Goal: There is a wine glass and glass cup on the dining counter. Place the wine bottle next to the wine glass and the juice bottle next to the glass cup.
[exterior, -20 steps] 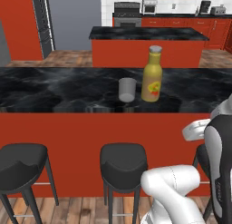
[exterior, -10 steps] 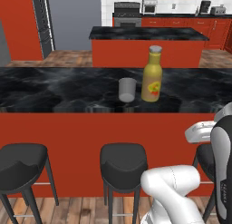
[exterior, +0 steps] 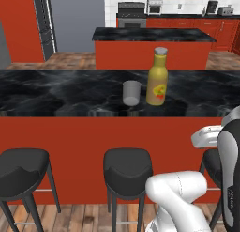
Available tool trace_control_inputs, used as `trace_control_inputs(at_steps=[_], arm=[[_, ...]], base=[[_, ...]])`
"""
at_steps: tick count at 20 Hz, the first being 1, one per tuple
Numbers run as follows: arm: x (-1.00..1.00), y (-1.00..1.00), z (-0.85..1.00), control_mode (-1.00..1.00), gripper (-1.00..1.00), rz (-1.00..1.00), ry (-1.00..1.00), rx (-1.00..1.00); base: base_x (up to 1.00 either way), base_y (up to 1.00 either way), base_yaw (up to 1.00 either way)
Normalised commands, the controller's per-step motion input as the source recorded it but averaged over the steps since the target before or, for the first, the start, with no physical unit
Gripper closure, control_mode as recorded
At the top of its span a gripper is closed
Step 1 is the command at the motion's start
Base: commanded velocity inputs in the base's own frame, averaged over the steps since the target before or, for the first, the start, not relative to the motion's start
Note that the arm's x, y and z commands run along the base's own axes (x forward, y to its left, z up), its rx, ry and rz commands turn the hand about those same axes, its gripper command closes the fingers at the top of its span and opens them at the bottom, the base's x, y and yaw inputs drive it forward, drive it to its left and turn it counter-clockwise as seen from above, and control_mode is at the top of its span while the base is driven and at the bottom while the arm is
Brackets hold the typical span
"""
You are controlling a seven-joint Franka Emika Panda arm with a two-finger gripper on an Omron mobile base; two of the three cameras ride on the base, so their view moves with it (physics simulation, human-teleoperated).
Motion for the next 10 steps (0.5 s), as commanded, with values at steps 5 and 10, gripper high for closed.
trace_control_inputs(at_steps=[5,10], arm=[[0.00,0.00,0.00,1.00,-1.00,0.00,0.00,0.00],[0.00,0.00,0.00,1.00,-1.00,0.00,0.00,0.00]], base=[[0.00,0.00,0.00],[0.00,0.00,0.00]])
